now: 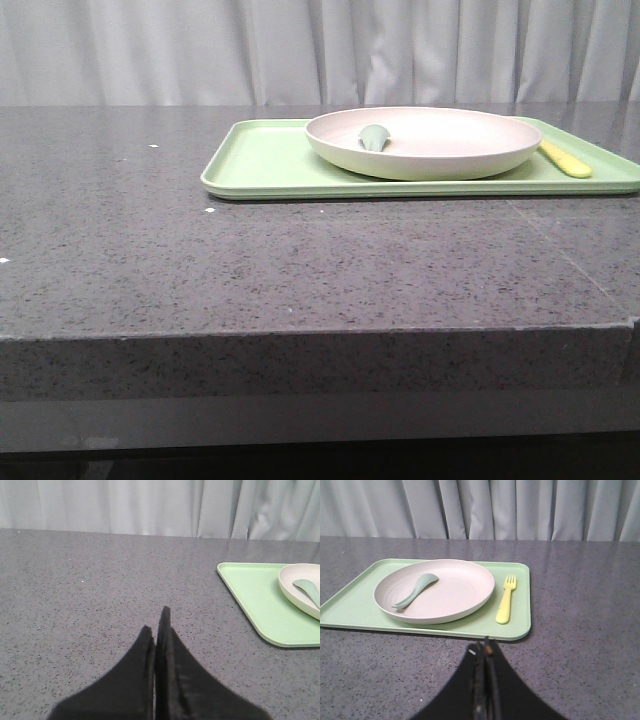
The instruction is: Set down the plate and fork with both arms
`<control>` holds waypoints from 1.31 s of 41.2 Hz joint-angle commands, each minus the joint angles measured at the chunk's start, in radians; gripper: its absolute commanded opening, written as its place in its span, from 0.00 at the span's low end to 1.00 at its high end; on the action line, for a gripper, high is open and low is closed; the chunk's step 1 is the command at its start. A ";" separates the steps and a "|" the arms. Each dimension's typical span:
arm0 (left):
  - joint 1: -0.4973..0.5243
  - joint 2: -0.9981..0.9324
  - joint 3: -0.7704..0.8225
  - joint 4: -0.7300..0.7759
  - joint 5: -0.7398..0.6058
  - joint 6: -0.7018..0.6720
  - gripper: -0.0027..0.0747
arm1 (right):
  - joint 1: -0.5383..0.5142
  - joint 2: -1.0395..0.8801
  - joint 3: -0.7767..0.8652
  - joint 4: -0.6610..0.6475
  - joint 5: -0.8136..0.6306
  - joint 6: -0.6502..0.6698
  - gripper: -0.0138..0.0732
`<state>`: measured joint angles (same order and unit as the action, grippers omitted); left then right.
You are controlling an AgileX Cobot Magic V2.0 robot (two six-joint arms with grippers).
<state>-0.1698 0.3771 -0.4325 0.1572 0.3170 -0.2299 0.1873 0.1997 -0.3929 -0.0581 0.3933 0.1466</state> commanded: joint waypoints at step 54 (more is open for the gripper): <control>0.212 -0.403 0.440 -0.157 -0.330 0.204 0.01 | 0.001 0.011 -0.028 -0.013 -0.091 -0.009 0.02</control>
<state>0.0406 -0.0059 0.0064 0.0088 0.0788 -0.0283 0.1873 0.1997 -0.3929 -0.0598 0.3919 0.1466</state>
